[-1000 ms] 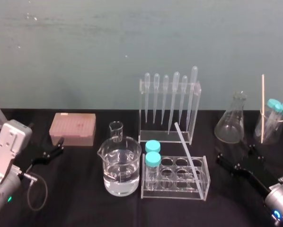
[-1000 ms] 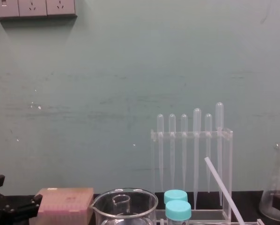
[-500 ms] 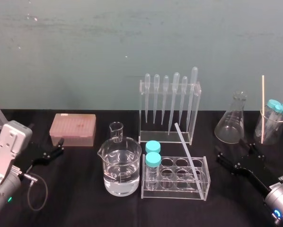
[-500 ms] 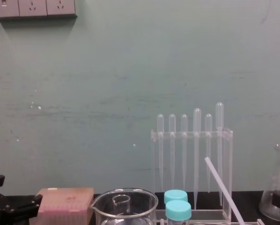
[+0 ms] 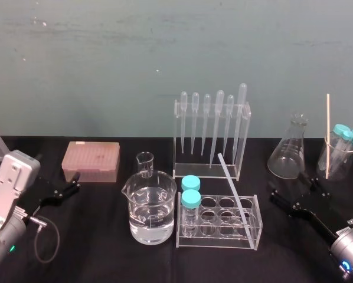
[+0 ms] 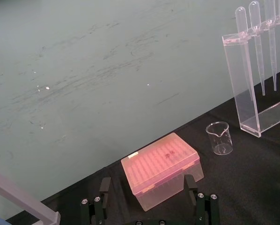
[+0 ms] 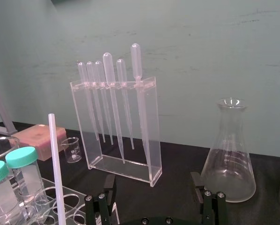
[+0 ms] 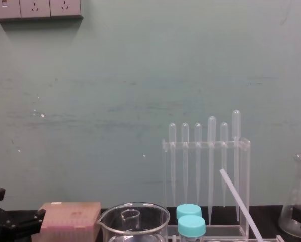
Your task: Pick up the stirring rod with one hand, then place it down.
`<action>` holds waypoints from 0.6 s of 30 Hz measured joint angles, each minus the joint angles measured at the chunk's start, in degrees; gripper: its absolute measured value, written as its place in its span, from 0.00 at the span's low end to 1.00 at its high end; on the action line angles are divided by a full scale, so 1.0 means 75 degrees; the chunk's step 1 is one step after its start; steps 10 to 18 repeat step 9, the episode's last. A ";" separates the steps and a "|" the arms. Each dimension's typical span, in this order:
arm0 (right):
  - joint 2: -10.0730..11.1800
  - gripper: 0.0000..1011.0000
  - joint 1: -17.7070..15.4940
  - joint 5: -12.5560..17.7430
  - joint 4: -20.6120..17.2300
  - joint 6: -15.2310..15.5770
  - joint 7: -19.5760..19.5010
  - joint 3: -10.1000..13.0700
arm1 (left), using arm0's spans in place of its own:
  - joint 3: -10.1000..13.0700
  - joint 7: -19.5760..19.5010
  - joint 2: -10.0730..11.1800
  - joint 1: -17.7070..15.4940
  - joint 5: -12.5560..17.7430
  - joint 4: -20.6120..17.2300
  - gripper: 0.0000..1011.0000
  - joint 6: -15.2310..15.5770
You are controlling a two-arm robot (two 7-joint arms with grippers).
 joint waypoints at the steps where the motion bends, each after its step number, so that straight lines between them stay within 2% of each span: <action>1: 0.0000 0.99 0.0001 -0.0001 0.0000 -0.0001 0.0000 0.0000 | 0.0000 0.0000 0.0000 0.0000 0.0000 0.0000 0.99 0.0000; 18: 0.0000 0.99 0.0003 -0.0007 0.0000 -0.0006 0.0000 0.0000 | 0.0000 0.0000 0.0000 0.0000 0.0000 0.0000 0.99 0.0000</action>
